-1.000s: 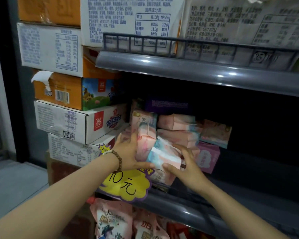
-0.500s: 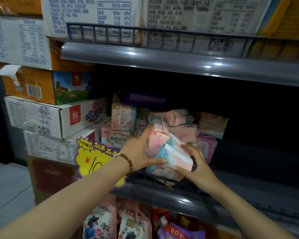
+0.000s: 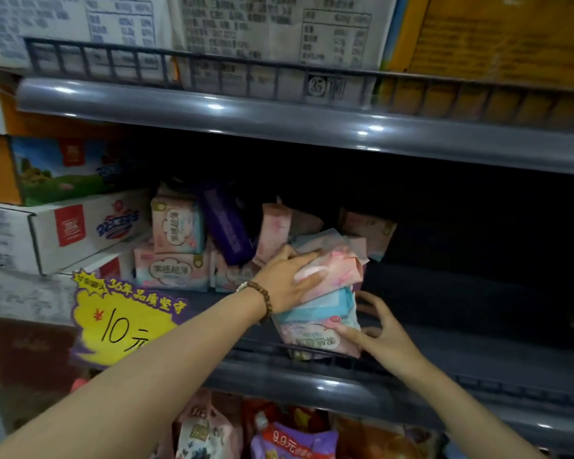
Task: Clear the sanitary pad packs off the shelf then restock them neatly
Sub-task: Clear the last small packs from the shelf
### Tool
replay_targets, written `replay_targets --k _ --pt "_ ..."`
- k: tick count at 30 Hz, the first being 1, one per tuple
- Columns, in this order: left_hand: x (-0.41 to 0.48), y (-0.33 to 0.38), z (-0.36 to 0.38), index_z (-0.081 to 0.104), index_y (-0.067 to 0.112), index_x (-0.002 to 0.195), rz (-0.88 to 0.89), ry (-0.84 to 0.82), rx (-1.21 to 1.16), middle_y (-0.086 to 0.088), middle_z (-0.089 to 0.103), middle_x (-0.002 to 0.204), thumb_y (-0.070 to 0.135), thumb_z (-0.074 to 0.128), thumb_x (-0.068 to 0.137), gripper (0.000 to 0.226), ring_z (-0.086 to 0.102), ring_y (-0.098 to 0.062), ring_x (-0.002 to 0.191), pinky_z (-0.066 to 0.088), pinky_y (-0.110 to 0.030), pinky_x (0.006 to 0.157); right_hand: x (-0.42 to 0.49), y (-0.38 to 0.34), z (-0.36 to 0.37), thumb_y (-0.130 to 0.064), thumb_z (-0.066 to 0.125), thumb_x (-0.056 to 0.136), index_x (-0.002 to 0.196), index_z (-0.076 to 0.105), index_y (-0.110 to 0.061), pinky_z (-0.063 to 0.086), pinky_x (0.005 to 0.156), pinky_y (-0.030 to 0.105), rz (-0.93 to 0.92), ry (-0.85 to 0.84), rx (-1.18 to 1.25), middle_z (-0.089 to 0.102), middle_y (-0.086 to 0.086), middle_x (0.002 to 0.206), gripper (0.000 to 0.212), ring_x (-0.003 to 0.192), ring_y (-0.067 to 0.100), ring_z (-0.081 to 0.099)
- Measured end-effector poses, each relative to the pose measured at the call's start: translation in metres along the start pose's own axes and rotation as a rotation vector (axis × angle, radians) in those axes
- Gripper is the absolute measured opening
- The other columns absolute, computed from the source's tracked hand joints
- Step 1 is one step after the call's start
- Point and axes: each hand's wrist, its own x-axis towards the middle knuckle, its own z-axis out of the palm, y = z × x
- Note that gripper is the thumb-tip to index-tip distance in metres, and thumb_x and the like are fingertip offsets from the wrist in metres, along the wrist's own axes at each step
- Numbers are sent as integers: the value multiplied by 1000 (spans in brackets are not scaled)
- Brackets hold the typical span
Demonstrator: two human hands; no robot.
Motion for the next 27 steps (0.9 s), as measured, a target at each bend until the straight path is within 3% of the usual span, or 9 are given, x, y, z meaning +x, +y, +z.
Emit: replay_targets --k 5,8,10,13,17,19,23,27 --pt "12 10 11 29 40 145 -100 -85 100 -12 31 143 55 32 95 52 32 -31 133 29 -37 111 -6 9 0 -30 89 62 128 33 -32 56 80 23 16 9 -51 55 -5 114 87 101 10 62" --pt "16 24 13 25 31 148 -93 -103 155 -5 31 153 55 24 96 57 23 -29 139 18 -34 113 -5 8 -13 -27 87 64 121 45 -25 55 68 18 24 82 -48 62 -1 105 71 92 9 65" --pt "16 31 11 26 26 147 -85 -125 140 -3 34 151 50 26 99 55 25 -26 138 16 -30 111 -4 9 -32 -21 85 67 109 60 -15 54 63 16 43 128 -4 70 3 98 49 83 12 70" --pt "18 36 13 31 25 145 -69 -138 183 -3 39 147 60 41 91 65 30 -26 134 25 -28 105 -8 13 -64 -18 81 72 100 68 -13 54 61 18 57 149 50 75 4 90 31 77 13 72" --pt "21 36 26 34 25 140 -15 -144 201 -3 46 136 61 62 78 77 41 -24 125 31 -29 104 -12 23 -83 -20 77 75 101 68 -14 55 65 18 49 191 81 75 0 88 28 81 13 72" --pt "22 35 30 34 27 138 -23 -126 159 -5 45 133 59 68 75 78 42 -24 123 35 -31 102 -12 27 -84 -22 77 75 102 67 -15 57 71 24 60 175 98 75 1 91 29 85 17 72" --pt "25 32 35 27 28 141 -60 -111 92 -6 43 137 52 69 77 80 42 -25 123 39 -30 98 -11 23 -97 -28 75 69 103 66 -8 56 71 30 45 293 237 74 9 93 40 84 20 70" --pt "27 37 37 32 29 139 -112 -55 -113 -1 55 127 58 65 75 79 56 -21 111 47 -32 95 -10 25 -112 -25 76 76 104 61 -14 54 83 41 108 455 384 69 14 106 34 95 28 66"
